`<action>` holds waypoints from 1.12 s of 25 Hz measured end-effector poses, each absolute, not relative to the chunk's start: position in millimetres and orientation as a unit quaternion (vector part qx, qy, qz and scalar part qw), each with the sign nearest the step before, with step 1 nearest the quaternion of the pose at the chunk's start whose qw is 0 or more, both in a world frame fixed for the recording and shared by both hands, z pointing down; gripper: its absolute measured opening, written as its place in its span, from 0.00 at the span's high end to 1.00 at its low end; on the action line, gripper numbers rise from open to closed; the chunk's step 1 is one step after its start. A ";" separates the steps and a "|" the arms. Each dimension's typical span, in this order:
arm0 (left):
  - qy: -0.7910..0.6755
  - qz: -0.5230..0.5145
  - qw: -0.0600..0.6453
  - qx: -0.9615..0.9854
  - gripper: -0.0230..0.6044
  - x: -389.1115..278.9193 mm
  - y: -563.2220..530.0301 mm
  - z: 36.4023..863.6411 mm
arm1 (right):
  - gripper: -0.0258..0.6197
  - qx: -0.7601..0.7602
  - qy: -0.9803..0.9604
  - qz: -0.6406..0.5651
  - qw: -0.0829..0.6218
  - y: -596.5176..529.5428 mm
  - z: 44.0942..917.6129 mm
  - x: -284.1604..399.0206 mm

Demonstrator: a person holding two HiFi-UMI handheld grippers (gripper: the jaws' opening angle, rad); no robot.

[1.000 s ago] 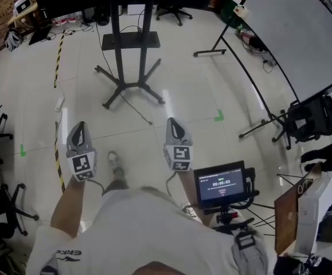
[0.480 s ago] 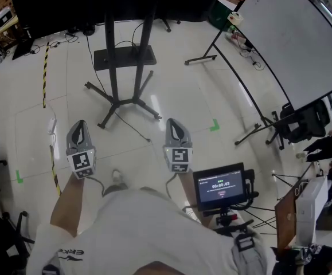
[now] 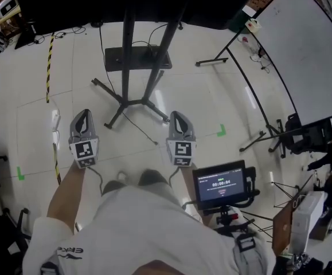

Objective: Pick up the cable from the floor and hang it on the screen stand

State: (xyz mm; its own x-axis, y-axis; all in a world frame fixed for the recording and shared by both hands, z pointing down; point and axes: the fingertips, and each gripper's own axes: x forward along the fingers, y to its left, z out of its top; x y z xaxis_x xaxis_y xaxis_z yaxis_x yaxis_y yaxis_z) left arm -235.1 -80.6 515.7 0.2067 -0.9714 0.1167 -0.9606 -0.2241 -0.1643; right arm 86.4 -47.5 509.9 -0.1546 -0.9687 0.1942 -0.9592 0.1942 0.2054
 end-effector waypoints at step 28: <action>0.651 -0.221 -0.071 -0.723 0.96 -233.4 -273.3 677.1 | 0.94 0.536 -0.814 0.073 0.211 -279.7 667.6 68.0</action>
